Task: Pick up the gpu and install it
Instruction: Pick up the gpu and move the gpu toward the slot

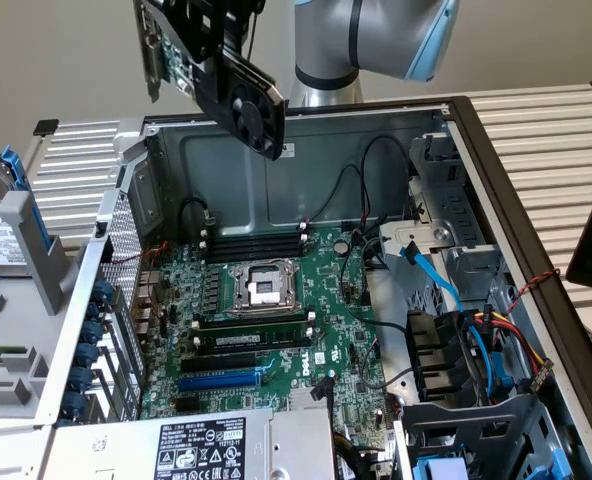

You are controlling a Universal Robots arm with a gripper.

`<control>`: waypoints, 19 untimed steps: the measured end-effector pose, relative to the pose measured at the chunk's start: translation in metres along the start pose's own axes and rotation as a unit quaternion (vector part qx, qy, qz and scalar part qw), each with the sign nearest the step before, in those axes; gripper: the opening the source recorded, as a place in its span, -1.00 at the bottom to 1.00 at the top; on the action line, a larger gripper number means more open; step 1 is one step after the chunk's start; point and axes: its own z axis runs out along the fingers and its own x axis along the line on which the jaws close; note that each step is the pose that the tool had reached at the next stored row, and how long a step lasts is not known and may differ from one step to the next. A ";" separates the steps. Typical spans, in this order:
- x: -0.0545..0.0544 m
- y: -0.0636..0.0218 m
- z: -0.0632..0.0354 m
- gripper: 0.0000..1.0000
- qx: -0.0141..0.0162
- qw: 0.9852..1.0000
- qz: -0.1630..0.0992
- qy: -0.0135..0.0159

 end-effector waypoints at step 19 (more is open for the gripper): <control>-0.005 -0.0057 -0.0005 -0.46 -0.010 0.990 -0.141 0.030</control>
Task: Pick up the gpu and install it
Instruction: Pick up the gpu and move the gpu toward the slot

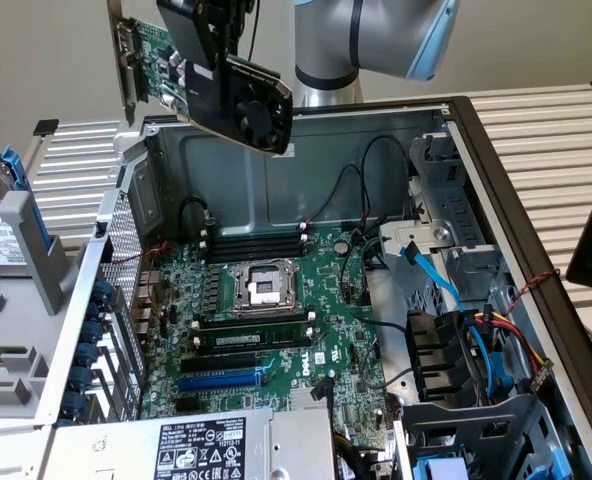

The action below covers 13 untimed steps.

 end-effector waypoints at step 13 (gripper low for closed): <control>0.000 -0.0006 0.0000 -0.46 0.008 0.995 -0.103 0.016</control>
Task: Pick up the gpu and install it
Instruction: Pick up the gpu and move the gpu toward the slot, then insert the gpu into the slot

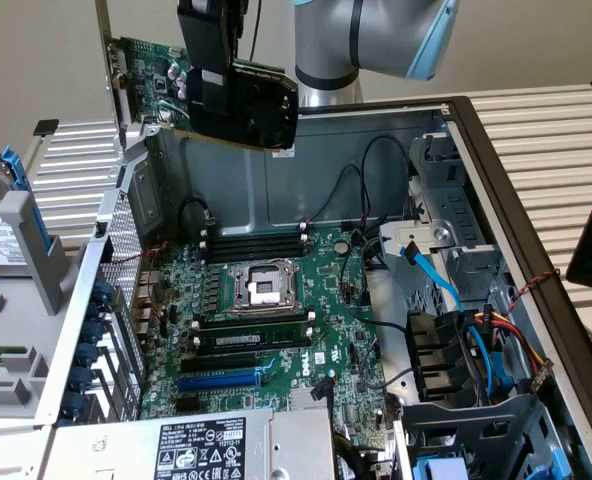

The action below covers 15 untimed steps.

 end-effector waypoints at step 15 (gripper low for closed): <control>-0.002 -0.0144 -0.0012 -0.46 -0.006 0.999 -0.043 -0.004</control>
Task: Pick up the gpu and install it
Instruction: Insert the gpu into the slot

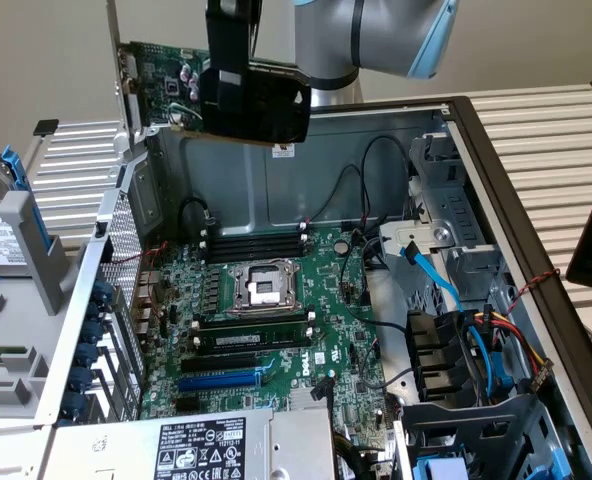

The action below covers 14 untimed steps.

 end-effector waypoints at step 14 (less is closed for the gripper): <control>0.001 -0.0036 0.0077 -0.46 0.017 0.998 -0.062 0.010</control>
